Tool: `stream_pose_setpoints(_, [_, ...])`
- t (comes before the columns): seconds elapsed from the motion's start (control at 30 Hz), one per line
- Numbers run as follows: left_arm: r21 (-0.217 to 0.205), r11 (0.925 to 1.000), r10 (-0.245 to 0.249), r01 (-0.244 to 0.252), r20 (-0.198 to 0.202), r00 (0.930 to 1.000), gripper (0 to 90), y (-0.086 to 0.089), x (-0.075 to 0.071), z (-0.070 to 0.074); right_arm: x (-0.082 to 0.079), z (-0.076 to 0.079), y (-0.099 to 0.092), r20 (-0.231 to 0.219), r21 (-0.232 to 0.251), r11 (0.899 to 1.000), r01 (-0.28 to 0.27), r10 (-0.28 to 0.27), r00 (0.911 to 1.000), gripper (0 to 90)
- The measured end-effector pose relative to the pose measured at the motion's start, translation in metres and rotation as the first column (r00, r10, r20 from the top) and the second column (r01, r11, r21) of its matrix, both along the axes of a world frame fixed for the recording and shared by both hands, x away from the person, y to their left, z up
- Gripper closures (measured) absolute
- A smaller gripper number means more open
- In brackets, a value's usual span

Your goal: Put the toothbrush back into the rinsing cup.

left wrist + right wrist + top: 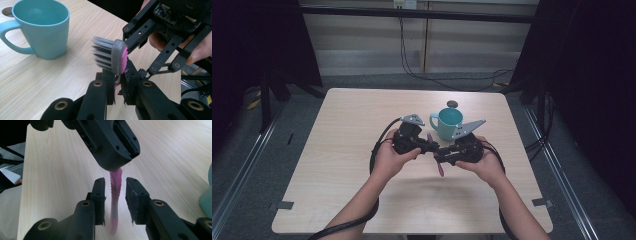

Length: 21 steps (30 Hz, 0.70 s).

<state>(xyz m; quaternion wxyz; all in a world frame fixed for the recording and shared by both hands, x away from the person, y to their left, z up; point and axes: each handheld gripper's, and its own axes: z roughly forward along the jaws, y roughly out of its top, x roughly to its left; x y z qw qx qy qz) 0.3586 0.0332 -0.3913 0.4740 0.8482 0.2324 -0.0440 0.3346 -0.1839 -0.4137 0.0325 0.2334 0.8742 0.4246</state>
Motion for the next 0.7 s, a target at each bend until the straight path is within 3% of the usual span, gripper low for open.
stream_pose_setpoints(0.7, [0.015,0.9998,-0.016,0.016,0.003,0.9999,82.9,-0.0017,-0.0007,-0.0013,0.0019,0.0019,0.0047,-0.016,-0.003,1.0,-0.017,0.017,0.9997,75.3])
